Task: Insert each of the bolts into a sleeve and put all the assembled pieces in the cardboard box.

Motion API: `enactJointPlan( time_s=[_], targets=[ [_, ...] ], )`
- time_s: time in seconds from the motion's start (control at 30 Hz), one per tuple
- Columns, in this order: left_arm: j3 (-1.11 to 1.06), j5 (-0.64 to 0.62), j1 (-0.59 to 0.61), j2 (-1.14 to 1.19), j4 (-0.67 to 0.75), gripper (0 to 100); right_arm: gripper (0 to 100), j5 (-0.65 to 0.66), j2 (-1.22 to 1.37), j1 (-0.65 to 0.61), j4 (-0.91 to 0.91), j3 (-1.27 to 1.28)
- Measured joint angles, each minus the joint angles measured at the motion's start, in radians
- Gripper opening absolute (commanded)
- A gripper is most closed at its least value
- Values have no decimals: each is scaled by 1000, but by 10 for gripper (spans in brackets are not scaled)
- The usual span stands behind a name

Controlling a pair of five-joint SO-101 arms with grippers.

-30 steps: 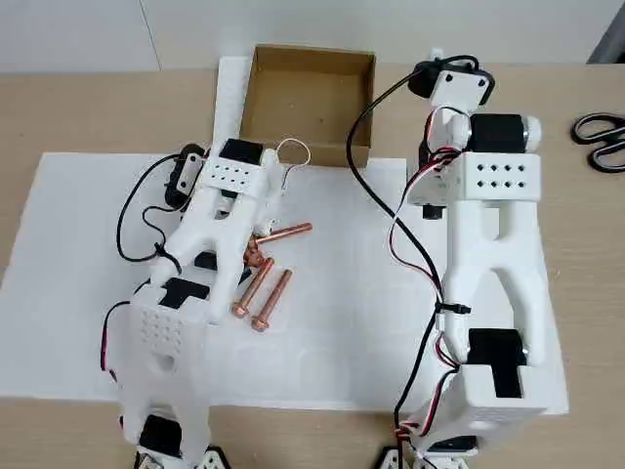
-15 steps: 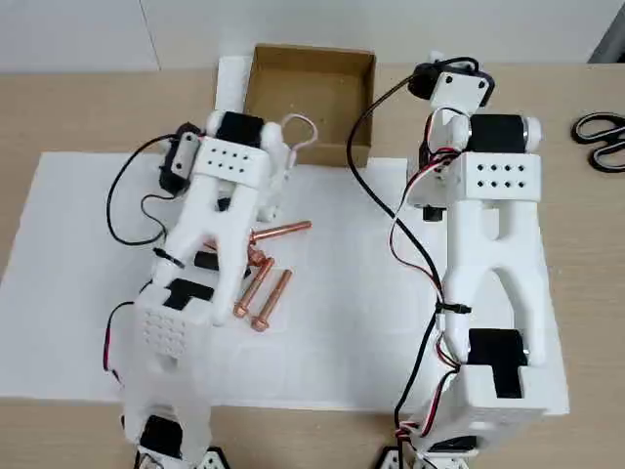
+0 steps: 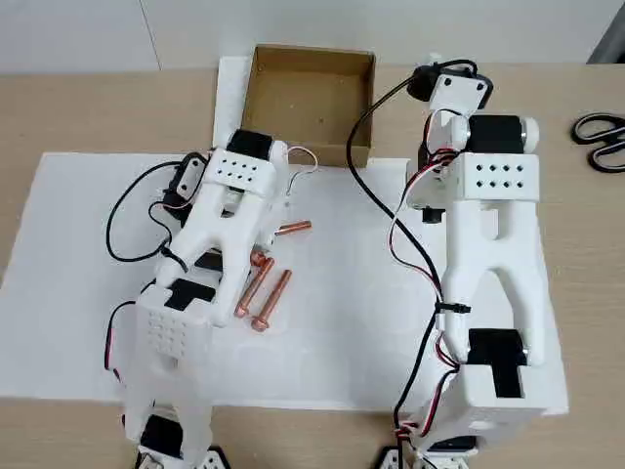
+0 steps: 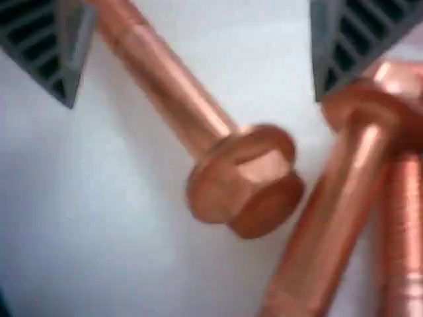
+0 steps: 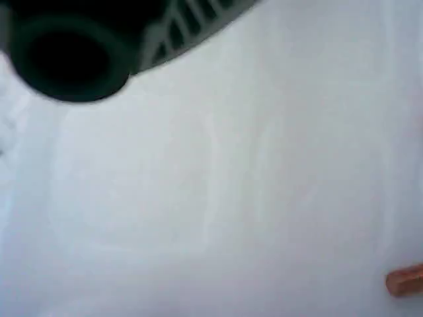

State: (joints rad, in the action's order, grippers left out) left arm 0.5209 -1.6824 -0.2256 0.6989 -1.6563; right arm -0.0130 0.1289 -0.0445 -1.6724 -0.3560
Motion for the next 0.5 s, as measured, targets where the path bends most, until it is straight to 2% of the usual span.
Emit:
enactJointPlan(
  time_s=[0.2,0.33,0.5],
  targets=[
    [-25,-41,-2,55,109,197,7,0,0,0,0,0],
    [-11,-43,-3,78,124,5,6,0,0,0,-5,0],
    [72,-43,0,106,143,6,5,-5,0,0,-5,0]
  ],
)
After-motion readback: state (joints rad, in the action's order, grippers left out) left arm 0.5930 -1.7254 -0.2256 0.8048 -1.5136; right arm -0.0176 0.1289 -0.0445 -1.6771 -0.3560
